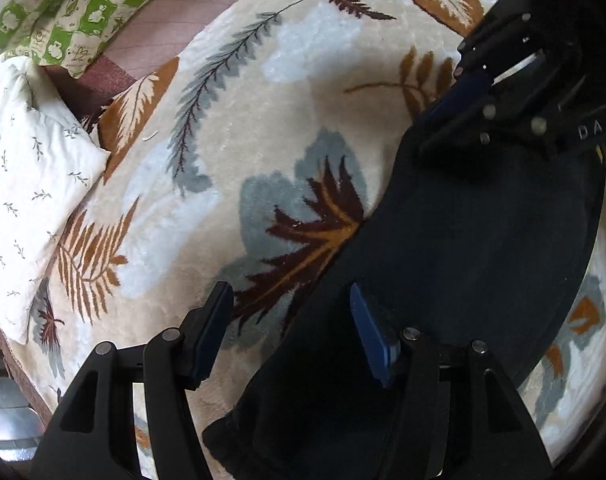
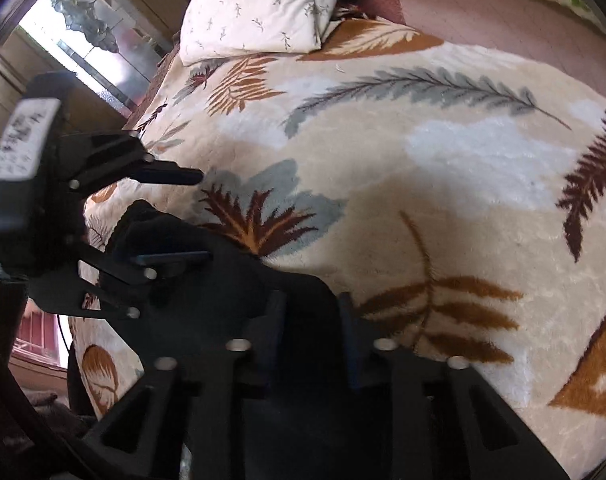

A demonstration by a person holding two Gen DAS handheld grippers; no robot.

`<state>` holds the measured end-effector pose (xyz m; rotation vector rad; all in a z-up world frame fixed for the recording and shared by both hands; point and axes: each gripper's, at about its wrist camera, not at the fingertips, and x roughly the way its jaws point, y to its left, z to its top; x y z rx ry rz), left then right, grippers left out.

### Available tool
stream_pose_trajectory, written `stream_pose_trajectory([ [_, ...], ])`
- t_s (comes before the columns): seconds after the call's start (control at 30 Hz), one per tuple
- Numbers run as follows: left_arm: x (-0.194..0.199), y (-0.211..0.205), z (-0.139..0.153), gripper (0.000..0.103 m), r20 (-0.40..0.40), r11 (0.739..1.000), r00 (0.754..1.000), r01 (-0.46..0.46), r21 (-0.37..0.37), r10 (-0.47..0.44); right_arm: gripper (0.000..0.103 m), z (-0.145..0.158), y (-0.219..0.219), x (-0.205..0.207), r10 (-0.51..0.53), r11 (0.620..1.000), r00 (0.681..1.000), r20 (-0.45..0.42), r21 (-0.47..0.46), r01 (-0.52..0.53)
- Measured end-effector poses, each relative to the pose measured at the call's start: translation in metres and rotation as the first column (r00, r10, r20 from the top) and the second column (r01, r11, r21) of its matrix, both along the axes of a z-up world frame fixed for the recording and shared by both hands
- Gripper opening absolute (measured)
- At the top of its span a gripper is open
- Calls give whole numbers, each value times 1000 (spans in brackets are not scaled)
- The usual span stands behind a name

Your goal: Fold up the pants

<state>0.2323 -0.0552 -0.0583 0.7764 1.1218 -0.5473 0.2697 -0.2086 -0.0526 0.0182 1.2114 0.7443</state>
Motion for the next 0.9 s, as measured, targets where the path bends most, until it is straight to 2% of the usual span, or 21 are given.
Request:
stream_pose_trajectory([
  [0.07,-2,0,-1,60,8,1000,1000,3,2,-3,8,3,-1,-1,-10,1000,999,35,-15,10],
  [0.17,1,-1,0,58,12,1000,999,-30,7,30,4,10,-7,0,-46,999,996,73,-16,48],
  [0.23,3,0,7,51,28,998,998,-55,-1,55,4,15,-6,0,-56,998,994,96,-16,58],
  [0.3,5,3,9,51,42,997,996,-82,-14,82,4,19,-7,1,-67,997,991,120,-16,70],
  [0.4,17,10,-2,52,-18,990,990,-140,-19,140,1,12,-12,8,-112,993,988,105,-14,114],
  [0.47,20,14,0,52,-20,986,987,-163,-42,162,0,2,-15,12,-131,990,988,78,-36,134],
  [0.53,20,16,4,51,-27,983,985,-173,-54,172,0,-6,-19,13,-137,990,990,18,-7,137],
  [0.6,18,17,11,52,-14,987,989,-149,-59,149,7,-6,-23,12,-155,988,988,9,15,155],
  [0.67,21,18,16,56,23,994,994,-107,-31,108,9,-9,-27,13,-163,983,985,-63,74,167],
  [0.7,21,16,16,60,36,996,995,-91,-19,92,10,-9,-28,13,-168,982,984,-67,78,173],
  [0.77,26,15,15,64,57,999,998,-42,8,41,20,-9,-31,14,-158,983,984,-80,84,164],
  [0.9,41,19,0,65,-24,999,1000,16,36,-15,37,-11,-37,16,-156,982,983,-91,94,165],
])
